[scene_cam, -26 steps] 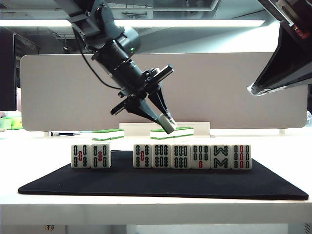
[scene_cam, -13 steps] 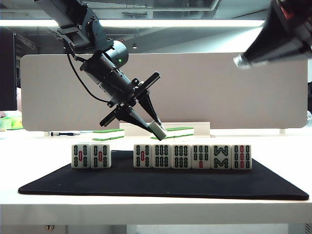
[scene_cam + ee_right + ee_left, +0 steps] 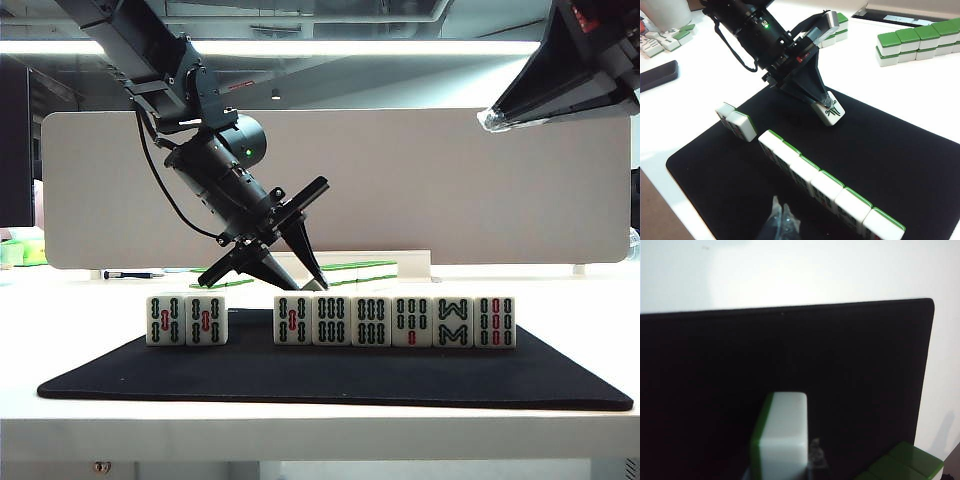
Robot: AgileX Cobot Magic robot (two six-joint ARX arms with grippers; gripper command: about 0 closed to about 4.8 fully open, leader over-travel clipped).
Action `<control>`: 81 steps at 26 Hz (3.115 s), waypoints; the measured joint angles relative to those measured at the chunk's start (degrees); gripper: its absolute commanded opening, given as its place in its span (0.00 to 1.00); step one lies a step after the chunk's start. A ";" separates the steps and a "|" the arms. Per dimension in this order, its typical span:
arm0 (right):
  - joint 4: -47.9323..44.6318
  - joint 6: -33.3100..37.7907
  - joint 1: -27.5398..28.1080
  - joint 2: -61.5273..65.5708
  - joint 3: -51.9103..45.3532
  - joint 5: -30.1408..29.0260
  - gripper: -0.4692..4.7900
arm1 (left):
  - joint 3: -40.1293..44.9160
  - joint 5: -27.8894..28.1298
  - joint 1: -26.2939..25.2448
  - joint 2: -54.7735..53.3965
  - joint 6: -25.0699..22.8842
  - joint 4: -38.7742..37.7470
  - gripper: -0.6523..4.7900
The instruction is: Take a mahjong tile from your hand cards and play it out.
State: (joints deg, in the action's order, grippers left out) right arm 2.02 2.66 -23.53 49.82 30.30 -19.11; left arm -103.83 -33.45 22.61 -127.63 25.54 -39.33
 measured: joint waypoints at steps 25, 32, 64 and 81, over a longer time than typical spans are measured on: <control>0.04 0.02 -0.02 -0.02 0.00 0.00 0.09 | -9.97 4.35 -5.14 -0.39 -9.01 -15.32 0.79; 0.35 0.00 -0.02 0.00 0.00 -0.02 0.09 | -20.57 8.68 -5.05 -0.37 -13.33 -25.14 0.28; 0.37 0.00 0.00 -0.02 0.00 0.00 0.09 | -47.63 7.50 -5.11 0.26 -16.92 -42.34 0.15; 0.37 0.02 0.00 -0.02 0.02 -0.02 0.09 | -16.37 32.26 -4.70 25.86 -21.35 -1.88 0.15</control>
State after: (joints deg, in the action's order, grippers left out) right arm 2.39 2.68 -23.53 49.80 30.33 -19.14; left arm -120.20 -1.19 17.91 -101.78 4.19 -41.21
